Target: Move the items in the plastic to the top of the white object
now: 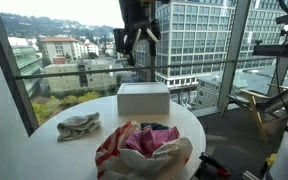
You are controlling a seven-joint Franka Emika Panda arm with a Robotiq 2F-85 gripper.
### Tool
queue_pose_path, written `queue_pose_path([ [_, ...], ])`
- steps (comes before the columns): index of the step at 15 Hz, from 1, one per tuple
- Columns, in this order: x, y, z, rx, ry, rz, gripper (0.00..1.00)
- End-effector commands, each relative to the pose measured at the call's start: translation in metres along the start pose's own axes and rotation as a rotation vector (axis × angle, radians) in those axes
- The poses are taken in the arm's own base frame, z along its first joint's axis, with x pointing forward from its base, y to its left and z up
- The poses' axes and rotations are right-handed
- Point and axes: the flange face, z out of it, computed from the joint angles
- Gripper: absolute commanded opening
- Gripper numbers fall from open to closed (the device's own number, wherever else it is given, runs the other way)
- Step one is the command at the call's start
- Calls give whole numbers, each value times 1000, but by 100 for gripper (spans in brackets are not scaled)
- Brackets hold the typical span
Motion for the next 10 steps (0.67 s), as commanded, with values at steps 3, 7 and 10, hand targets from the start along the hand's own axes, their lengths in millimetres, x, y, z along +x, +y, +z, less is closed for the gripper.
queue_pose_path([
  [3, 1, 2, -1, 8, 0, -5, 100],
  [7, -1, 16, 42, 61, -37, -11, 100],
  [10, -3, 24, 92, 103, -62, -9, 100],
])
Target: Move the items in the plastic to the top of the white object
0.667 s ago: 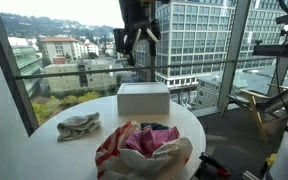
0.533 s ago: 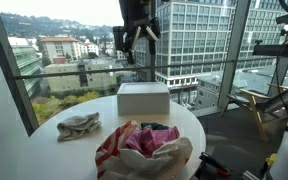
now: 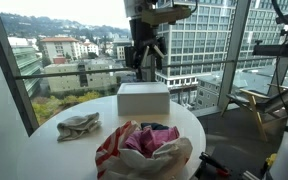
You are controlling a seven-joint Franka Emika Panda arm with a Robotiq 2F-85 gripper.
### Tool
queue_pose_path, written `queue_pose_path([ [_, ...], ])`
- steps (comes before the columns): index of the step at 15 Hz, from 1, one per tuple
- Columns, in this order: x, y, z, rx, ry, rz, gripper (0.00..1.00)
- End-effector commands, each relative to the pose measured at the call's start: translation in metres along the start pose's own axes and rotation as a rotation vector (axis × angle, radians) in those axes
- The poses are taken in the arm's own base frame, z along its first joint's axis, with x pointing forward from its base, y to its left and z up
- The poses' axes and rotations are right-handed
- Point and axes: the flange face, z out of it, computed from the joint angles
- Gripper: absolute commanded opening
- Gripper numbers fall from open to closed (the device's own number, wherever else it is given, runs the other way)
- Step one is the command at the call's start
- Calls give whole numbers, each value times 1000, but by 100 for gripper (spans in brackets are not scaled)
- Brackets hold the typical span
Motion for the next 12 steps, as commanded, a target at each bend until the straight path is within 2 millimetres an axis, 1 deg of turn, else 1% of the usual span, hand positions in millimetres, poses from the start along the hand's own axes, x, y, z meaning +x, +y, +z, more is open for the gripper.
queue_pose_path([
  [1, -1, 5, 54, 83, 6, -22, 100],
  [2, -1, 4, 69, 104, 25, -29, 100],
  [6, 2, -6, 126, 86, 54, -72, 100],
  [7, 3, -7, 137, 82, 56, -78, 100],
  [12, 7, -18, 189, 101, -66, -153, 100],
])
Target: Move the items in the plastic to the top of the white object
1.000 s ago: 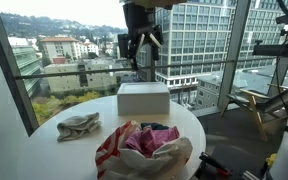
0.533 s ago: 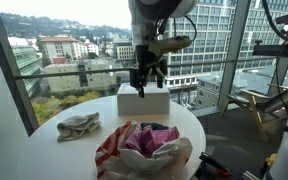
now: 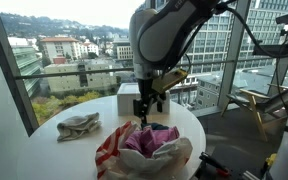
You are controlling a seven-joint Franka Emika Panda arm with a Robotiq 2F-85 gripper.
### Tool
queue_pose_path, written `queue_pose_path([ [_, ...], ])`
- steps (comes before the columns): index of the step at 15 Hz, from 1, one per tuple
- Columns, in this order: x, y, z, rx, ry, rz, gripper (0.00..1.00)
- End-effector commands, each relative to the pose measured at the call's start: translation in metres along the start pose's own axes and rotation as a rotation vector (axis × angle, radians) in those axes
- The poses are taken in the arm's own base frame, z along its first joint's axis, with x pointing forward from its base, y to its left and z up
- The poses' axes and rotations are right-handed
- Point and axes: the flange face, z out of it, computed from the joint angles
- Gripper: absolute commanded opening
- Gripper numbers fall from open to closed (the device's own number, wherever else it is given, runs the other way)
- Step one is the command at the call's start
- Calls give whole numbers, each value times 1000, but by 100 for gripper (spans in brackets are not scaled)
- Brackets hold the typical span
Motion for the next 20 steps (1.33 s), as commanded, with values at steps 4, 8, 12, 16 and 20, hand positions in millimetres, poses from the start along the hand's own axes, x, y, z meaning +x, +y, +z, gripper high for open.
queue_pose_path([
  [4, 16, -5, 56, 28, -115, -93, 100],
  [8, 29, -11, 77, 18, -129, -130, 100],
  [12, 43, -10, 93, -2, -141, -138, 74],
  [16, 53, -8, 99, 2, -150, -124, 42],
  [20, 58, -10, 95, 33, -154, -105, 11],
])
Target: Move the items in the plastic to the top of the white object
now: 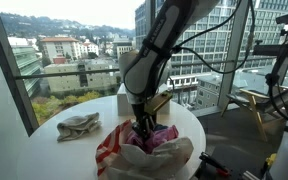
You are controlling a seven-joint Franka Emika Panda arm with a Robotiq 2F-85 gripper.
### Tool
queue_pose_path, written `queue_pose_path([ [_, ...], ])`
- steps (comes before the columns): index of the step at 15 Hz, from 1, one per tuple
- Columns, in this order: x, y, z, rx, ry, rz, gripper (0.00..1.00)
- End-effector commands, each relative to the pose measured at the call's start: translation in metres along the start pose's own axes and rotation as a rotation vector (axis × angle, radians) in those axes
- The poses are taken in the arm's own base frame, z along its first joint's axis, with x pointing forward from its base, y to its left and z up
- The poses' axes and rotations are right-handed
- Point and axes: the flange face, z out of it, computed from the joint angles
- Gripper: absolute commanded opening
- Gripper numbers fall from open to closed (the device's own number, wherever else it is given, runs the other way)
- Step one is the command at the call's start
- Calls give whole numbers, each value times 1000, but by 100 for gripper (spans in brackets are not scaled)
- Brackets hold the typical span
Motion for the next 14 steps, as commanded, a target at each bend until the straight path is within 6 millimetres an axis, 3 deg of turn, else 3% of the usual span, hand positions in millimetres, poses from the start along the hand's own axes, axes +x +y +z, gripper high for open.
queue_pose_path([
  [1, 8, -2, -11, 27, 20, 25, 5],
  [3, 9, -6, -19, 41, 47, 36, 0],
  [6, 11, -8, -44, 50, 136, 66, 1],
  [10, 11, -1, -104, 19, 328, 108, 1],
  [14, -8, 16, -178, -58, 497, 157, 1],
])
